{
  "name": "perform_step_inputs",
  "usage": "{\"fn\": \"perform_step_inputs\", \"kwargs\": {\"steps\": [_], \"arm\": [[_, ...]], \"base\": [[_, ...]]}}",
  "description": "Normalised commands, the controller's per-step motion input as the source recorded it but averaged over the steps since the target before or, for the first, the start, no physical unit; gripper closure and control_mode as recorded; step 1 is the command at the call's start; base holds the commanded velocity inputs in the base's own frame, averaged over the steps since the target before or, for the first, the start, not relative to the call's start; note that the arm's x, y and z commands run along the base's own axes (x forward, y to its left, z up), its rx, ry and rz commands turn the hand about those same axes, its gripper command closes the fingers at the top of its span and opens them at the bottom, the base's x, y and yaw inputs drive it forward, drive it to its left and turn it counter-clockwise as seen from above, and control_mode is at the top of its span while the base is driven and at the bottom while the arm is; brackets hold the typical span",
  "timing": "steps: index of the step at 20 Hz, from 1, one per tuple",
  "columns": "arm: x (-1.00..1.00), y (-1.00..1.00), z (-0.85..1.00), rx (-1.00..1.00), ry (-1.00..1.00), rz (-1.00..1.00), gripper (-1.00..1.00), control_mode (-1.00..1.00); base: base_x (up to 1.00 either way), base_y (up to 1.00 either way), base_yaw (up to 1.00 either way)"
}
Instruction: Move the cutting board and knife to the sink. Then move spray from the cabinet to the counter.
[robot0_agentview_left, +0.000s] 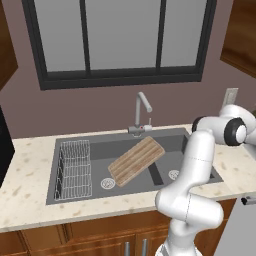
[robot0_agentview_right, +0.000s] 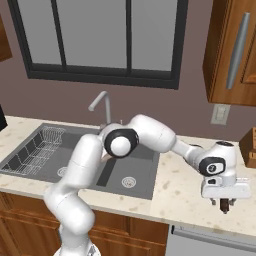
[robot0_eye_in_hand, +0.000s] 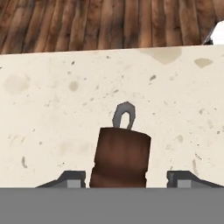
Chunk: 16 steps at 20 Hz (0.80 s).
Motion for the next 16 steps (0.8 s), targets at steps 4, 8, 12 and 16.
{"fn": "perform_step_inputs", "kwargs": {"steps": [4,8,12,16], "arm": [[-0.31,0.00,-0.18,0.07,-0.01,0.01,1.00,-1.00],[-0.36,0.25,-0.02,0.00,-0.01,0.04,1.00,-1.00],[-0.45,0.61,0.02,0.00,-0.08,0.09,1.00,-1.00],[-0.40,0.85,0.16,-0.04,-0.13,0.15,1.00,-1.00]], "base": [[0.00,0.00,0.00],[0.00,0.00,0.00],[0.00,0.00,0.00],[0.00,0.00,0.00]]}}
